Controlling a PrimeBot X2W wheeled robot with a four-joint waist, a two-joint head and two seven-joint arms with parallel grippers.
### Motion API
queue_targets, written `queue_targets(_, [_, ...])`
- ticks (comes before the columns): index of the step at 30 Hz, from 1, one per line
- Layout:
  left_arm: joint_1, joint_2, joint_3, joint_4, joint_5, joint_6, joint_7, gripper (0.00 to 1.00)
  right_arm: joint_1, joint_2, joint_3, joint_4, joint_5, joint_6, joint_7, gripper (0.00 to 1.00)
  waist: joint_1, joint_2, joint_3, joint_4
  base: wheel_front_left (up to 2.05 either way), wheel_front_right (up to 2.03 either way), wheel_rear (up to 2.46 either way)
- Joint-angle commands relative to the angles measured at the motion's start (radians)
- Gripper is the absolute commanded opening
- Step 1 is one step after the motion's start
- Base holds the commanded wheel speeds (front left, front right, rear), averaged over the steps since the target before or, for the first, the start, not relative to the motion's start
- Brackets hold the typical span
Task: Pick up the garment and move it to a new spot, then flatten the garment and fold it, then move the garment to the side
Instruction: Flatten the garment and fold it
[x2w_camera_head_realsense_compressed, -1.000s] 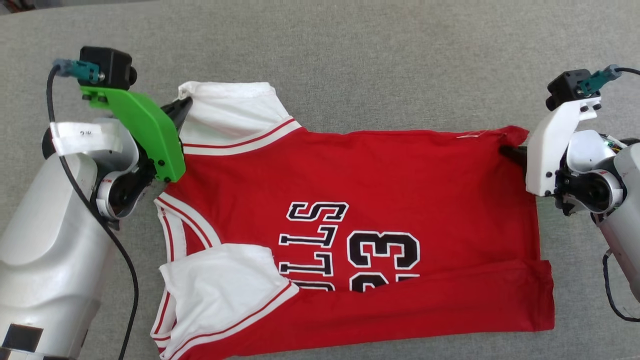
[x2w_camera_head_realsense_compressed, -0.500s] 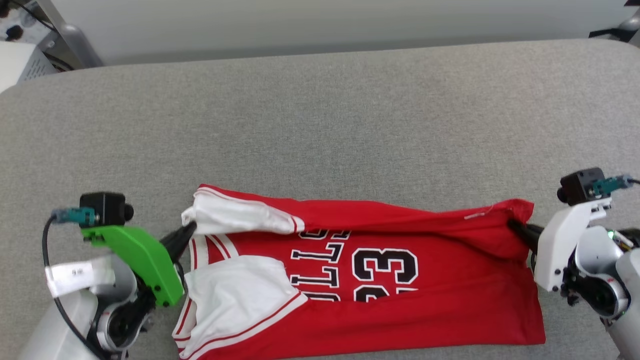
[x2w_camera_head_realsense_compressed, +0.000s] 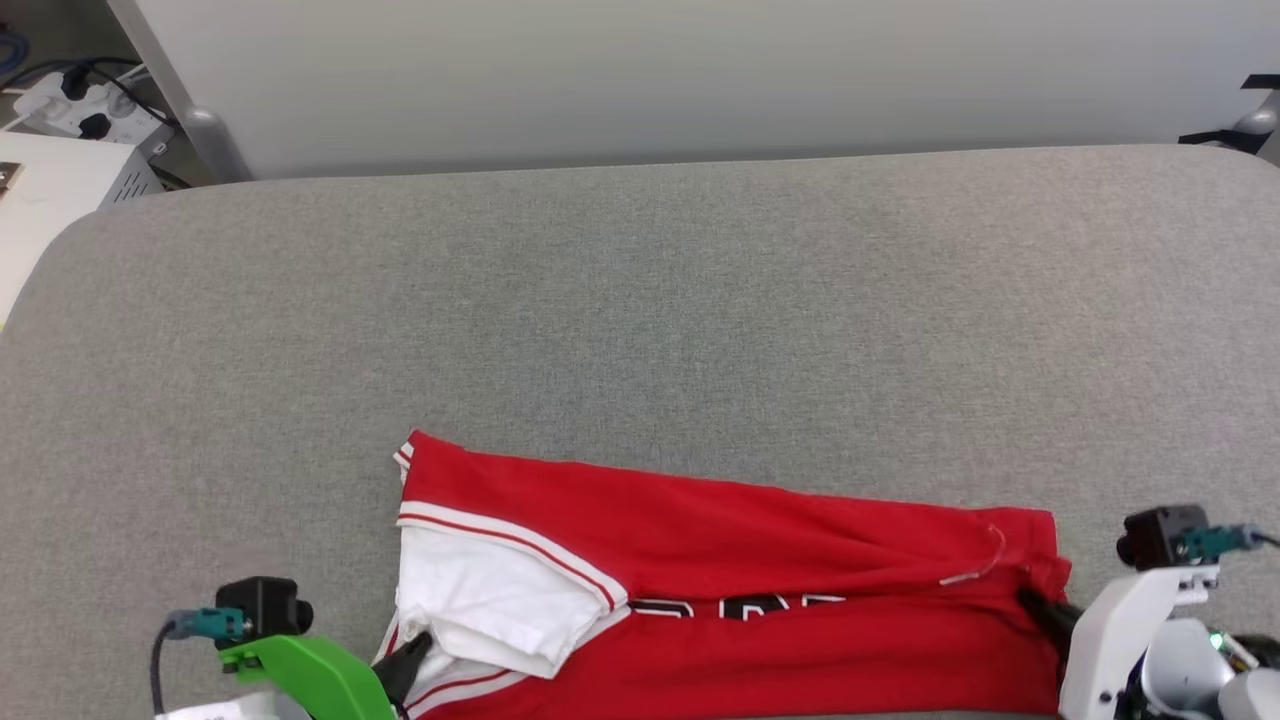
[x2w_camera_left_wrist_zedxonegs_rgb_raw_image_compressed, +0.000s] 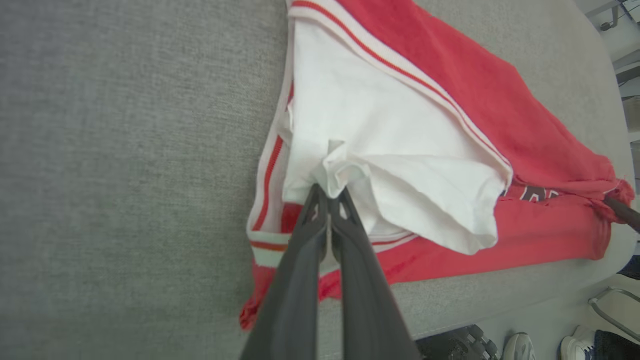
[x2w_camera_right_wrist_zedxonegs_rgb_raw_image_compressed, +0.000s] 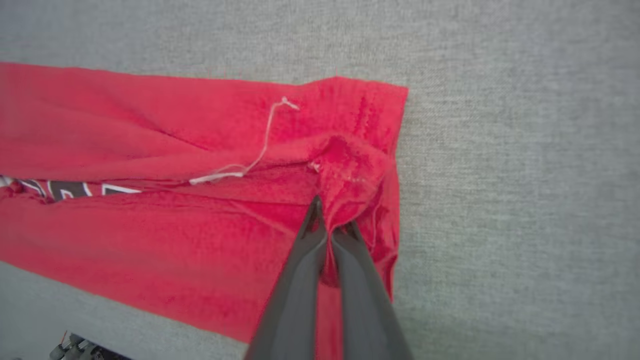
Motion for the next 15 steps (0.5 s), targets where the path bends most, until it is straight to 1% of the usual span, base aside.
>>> queue_targets(1, [0.012,-0.014,-0.006,0.012,-0.003,-0.006,-0.015,0.00,0.027,0.012,-0.012,-0.005,-0.020,-0.001,-0.005,0.11,0.0000,0.0000,0.002,-0.001,0.00,0.00,0.00])
queue_targets(2, [0.011,-0.023,-0.014,0.025,0.002,-0.010,-0.022,0.12,0.040,0.023,-0.021,-0.004,-0.034,-0.001,-0.012,0.67,0.0000,0.0000,0.003,-0.001,0.00,0.00,0.00])
queue_targets(3, [0.008,-0.027,-0.023,0.039,0.009,-0.014,-0.028,0.28,0.048,0.031,-0.026,-0.003,-0.050,-0.001,-0.020,1.00,0.0000,0.0000,0.003,-0.001,0.00,0.00,0.00])
queue_targets(4, [0.004,-0.037,-0.030,0.056,0.012,-0.022,-0.037,0.78,0.057,0.045,-0.030,-0.007,-0.063,-0.001,-0.034,1.00,0.0000,0.0000,0.002,-0.002,0.00,0.00,0.00])
queue_targets(5, [-0.001,-0.045,-0.032,0.068,0.012,-0.029,-0.046,1.00,0.063,0.056,-0.033,-0.010,-0.071,-0.001,-0.045,1.00,0.0000,0.0000,0.002,-0.003,0.00,0.00,0.00])
queue_targets(10, [-0.040,-0.060,-0.036,0.102,0.051,-0.066,-0.130,1.00,0.080,0.099,-0.067,-0.054,-0.130,-0.001,-0.140,1.00,0.0000,0.0000,-0.009,-0.008,0.00,0.00,0.00])
queue_targets(12, [-0.054,-0.057,-0.033,0.099,0.086,-0.065,-0.176,1.00,0.088,0.110,-0.079,-0.086,-0.141,-0.001,-0.159,1.00,0.0000,0.0000,-0.016,-0.010,0.00,0.00,0.00])
queue_targets(15, [-0.073,-0.051,-0.033,0.088,0.149,-0.058,-0.251,1.00,0.098,0.110,-0.100,-0.141,-0.169,-0.001,-0.164,1.00,0.0000,0.0000,-0.020,-0.013,0.00,0.00,0.00])
